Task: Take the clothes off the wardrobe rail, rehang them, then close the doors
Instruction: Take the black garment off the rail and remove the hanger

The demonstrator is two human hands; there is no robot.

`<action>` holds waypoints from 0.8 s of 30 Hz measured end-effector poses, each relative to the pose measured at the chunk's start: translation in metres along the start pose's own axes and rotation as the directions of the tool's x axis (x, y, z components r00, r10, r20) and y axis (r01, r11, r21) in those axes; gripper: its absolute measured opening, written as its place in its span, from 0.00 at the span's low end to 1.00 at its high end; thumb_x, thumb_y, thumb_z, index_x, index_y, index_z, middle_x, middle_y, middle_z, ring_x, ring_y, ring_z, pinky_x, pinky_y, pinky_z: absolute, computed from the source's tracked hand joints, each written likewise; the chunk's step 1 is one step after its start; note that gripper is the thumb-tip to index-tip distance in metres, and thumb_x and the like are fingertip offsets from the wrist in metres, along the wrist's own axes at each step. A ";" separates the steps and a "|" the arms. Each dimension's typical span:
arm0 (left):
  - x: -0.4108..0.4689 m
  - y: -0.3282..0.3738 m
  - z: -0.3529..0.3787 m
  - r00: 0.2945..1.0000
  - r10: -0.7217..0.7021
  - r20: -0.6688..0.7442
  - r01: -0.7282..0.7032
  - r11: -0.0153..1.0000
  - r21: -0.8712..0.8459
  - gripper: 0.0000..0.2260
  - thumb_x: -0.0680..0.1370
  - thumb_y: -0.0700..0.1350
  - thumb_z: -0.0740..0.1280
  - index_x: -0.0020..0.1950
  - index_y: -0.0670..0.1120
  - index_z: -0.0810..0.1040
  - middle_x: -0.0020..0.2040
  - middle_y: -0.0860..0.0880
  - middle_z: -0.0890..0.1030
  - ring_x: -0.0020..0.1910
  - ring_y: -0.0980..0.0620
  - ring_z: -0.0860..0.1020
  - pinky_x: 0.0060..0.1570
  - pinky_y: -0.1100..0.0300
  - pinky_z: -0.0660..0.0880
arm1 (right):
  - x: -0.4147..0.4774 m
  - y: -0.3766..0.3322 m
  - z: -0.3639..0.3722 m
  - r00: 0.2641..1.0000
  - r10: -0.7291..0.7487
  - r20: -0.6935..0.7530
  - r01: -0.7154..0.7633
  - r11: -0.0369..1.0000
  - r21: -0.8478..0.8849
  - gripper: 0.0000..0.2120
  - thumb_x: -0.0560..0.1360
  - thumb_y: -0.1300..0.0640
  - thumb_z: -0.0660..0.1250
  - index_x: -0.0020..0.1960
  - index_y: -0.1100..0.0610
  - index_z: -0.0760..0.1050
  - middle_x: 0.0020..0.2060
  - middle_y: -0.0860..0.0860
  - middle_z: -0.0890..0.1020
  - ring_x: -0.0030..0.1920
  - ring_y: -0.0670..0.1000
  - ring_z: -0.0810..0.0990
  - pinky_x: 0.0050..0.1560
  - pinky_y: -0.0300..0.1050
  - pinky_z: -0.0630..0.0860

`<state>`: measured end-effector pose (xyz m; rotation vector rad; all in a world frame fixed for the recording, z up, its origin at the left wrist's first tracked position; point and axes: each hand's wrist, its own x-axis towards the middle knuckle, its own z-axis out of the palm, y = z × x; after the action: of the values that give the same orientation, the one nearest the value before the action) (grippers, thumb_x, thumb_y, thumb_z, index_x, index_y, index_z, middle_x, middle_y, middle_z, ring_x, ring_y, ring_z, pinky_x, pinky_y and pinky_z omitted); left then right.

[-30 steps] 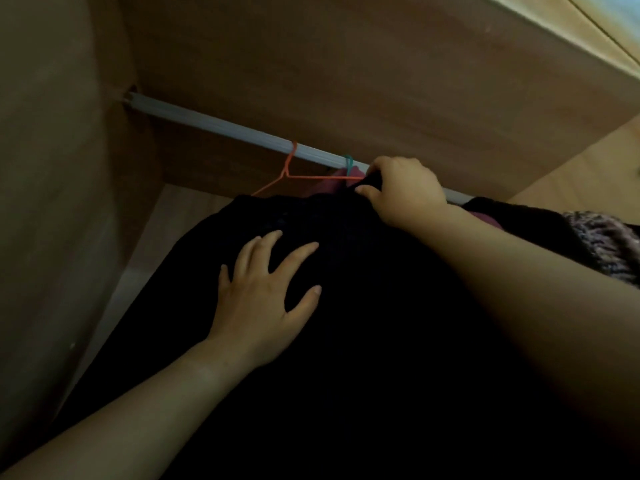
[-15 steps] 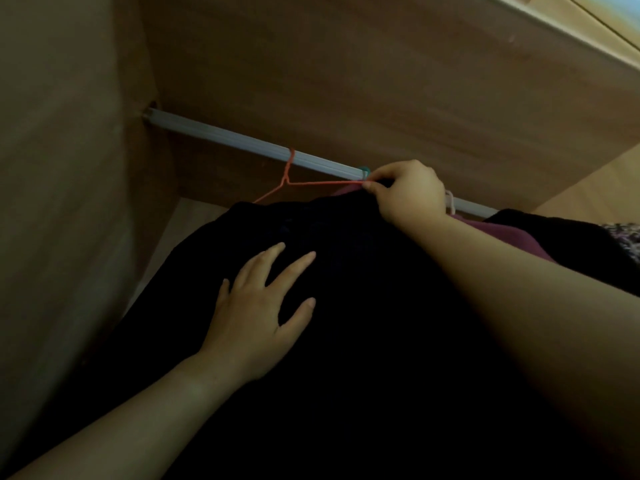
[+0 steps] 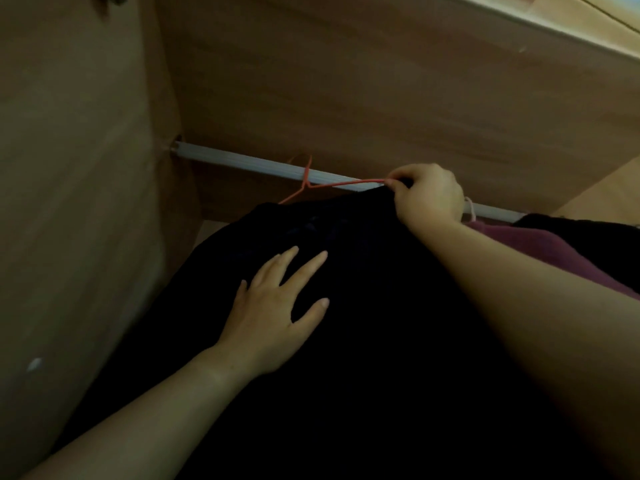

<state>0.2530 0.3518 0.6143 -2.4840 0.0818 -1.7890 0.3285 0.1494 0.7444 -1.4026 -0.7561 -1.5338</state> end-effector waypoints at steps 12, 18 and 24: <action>-0.018 -0.016 -0.016 0.991 -0.132 0.011 0.133 0.988 -0.078 0.27 0.65 0.73 0.43 0.64 0.77 0.48 0.77 0.58 0.49 0.76 0.54 0.48 0.71 0.39 0.53 | 0.012 -0.013 -0.014 0.995 0.095 -0.014 -0.095 0.995 0.002 0.08 0.78 0.51 0.62 0.51 0.47 0.80 0.51 0.50 0.81 0.51 0.53 0.78 0.44 0.44 0.71; -0.036 -0.023 -0.020 0.977 -0.190 -0.099 0.178 0.977 -0.119 0.32 0.65 0.72 0.45 0.70 0.70 0.51 0.77 0.55 0.53 0.75 0.51 0.51 0.71 0.40 0.54 | -0.025 -0.001 -0.013 0.998 0.044 -0.034 -0.045 0.998 -0.033 0.08 0.77 0.49 0.63 0.52 0.45 0.80 0.51 0.47 0.81 0.52 0.51 0.78 0.41 0.42 0.67; -0.032 -0.023 -0.039 0.985 -0.170 0.007 0.170 0.983 -0.067 0.29 0.71 0.70 0.50 0.72 0.68 0.51 0.77 0.53 0.51 0.76 0.49 0.50 0.72 0.49 0.53 | 0.001 -0.027 -0.024 0.992 0.122 -0.029 -0.121 0.992 0.041 0.08 0.78 0.51 0.62 0.49 0.47 0.80 0.49 0.51 0.82 0.50 0.54 0.79 0.44 0.45 0.72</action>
<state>0.2062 0.3764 0.5984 -2.6109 -0.0739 -1.8778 0.2940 0.1385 0.7449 -1.3677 -0.6662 -1.4366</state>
